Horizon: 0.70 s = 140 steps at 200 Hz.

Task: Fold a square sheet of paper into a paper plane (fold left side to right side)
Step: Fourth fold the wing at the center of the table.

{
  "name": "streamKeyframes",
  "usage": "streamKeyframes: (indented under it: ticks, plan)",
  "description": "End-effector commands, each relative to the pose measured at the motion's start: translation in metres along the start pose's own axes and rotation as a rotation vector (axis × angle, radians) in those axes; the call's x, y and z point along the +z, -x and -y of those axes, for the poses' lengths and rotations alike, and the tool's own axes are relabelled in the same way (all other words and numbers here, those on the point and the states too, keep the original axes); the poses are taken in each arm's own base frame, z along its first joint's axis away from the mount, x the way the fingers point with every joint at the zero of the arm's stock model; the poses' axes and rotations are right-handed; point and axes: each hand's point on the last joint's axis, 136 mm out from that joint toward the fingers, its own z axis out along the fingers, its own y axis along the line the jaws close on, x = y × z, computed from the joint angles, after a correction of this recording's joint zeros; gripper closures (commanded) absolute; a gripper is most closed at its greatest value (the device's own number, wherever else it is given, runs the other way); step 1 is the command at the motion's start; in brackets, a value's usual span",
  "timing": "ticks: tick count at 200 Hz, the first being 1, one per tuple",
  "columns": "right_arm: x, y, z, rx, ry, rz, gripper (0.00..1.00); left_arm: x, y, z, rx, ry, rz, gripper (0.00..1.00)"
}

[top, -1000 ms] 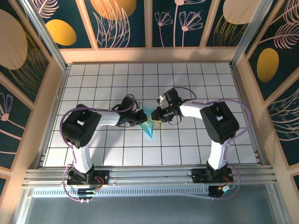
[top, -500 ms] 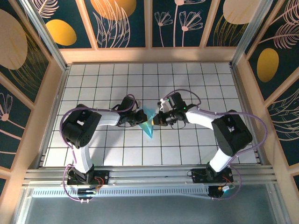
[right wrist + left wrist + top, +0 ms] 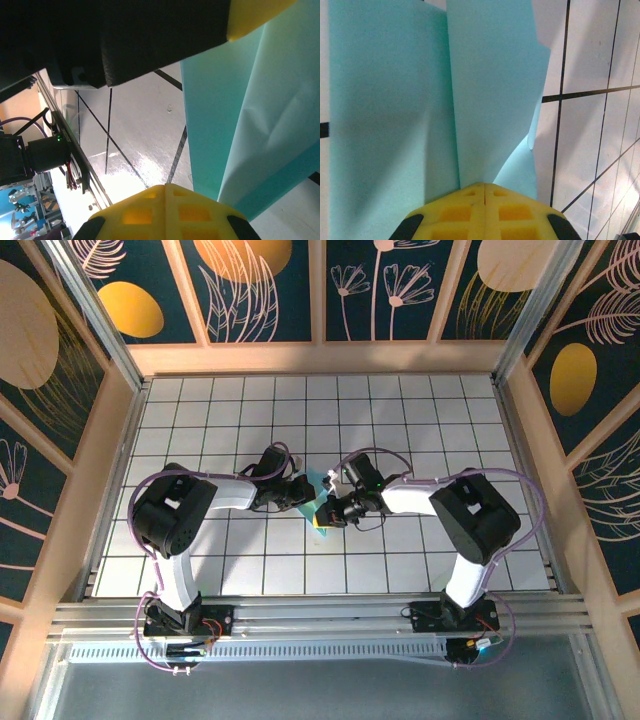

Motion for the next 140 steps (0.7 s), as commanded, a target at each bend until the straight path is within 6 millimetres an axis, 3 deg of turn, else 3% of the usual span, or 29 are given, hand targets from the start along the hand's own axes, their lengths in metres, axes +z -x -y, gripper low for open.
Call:
streamKeyframes:
  ticks: [1, 140]
  plan:
    - [0.006, -0.008, 0.008, 0.02, 0.002, -0.025, 1.0, 0.004, -0.018, -0.047, -0.044, 0.159, -0.026, 1.0]
    - [0.012, -0.027, 0.026, 0.053, -0.042, -0.061, 1.0, 0.005, -0.017, -0.048, -0.046, 0.16, -0.028, 1.0]
